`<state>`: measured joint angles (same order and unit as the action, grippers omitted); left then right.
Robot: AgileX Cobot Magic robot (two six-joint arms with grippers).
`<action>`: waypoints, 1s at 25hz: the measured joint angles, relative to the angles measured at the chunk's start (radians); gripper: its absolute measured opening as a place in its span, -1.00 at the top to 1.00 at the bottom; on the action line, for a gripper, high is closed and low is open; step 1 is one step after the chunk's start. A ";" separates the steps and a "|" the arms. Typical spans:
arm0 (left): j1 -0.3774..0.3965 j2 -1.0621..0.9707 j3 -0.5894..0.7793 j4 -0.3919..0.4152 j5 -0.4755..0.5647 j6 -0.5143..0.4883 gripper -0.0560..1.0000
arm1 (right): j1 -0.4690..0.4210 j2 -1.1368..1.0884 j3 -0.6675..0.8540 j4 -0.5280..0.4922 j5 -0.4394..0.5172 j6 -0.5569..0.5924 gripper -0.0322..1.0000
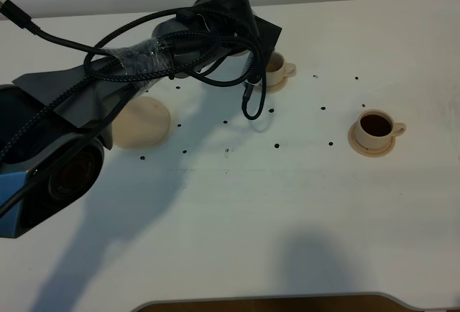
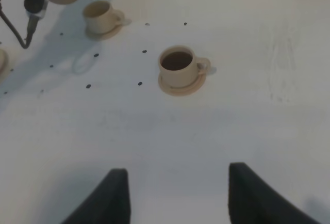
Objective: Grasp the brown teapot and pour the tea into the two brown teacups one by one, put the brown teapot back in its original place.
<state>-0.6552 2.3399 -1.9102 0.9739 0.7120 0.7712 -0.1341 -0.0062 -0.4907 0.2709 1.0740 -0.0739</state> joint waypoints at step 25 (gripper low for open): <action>-0.027 0.025 0.000 0.117 0.019 0.053 0.64 | 0.000 0.000 0.000 0.000 0.000 0.000 0.07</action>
<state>-0.6818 2.3645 -1.9102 1.0905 0.7306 0.8244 -0.1341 -0.0062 -0.4907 0.2709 1.0740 -0.0739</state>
